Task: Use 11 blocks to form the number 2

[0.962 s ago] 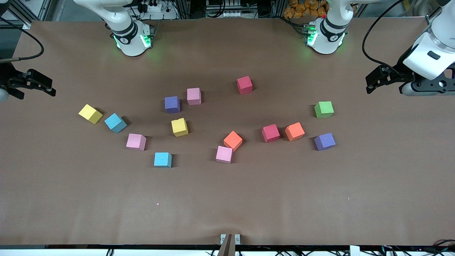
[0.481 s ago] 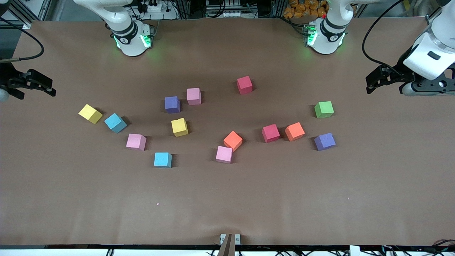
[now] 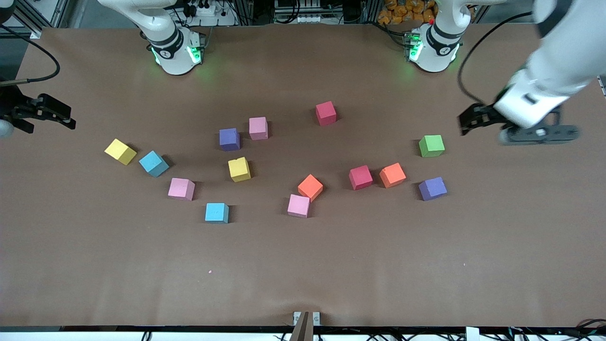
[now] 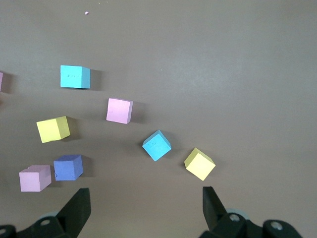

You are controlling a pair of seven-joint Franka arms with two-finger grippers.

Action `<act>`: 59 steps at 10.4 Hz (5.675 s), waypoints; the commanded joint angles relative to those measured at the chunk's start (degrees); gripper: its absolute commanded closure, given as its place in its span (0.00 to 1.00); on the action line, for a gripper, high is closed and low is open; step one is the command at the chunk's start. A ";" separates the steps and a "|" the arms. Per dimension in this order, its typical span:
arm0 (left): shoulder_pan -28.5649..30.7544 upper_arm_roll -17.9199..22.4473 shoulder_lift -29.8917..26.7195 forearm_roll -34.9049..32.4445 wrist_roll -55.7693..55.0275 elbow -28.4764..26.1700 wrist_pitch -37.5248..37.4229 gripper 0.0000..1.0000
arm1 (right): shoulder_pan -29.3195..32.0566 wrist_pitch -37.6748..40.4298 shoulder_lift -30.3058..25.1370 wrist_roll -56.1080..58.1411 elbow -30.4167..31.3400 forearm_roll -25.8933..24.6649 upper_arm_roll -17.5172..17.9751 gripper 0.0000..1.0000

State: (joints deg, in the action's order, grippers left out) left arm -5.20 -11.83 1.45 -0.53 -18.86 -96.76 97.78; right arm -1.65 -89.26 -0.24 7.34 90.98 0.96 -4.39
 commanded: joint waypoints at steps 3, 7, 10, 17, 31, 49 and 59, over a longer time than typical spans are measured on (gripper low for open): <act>-1.91 -11.79 5.47 -1.49 -18.62 -5.10 5.40 0.00 | -0.54 -1.08 5.32 0.57 -0.90 0.18 0.79 0.00; -13.23 -13.22 11.81 -1.58 -32.26 -9.91 12.48 0.00 | -6.16 -4.24 13.84 0.13 -0.81 0.27 0.88 0.00; -19.04 -13.22 12.26 -1.58 -41.57 -20.45 26.53 0.00 | -10.99 -7.58 18.34 0.21 0.76 0.27 0.96 0.00; -26.43 -13.05 21.82 -1.75 -50.48 -21.19 31.40 0.00 | -20.41 -8.56 19.31 0.13 4.20 0.27 0.96 0.00; -26.18 -12.70 26.67 -2.46 -51.19 -22.42 35.72 0.13 | -27.18 -31.73 11.93 -3.92 33.09 5.54 1.05 0.00; -33.30 -13.13 31.68 -7.38 -47.23 -15.56 35.63 0.64 | -29.64 -38.71 11.05 -10.40 41.20 16.79 0.79 0.00; -28.92 -12.61 29.58 -7.02 -51.98 -5.64 21.58 0.00 | -39.12 -42.65 13.33 -20.96 40.24 22.07 0.96 0.00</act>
State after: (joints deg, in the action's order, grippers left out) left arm -36.08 -24.35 32.20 -6.49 -69.98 -103.61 121.89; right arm -38.27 -130.22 12.58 -11.81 131.06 21.52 -3.19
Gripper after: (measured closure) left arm 0.000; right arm 0.000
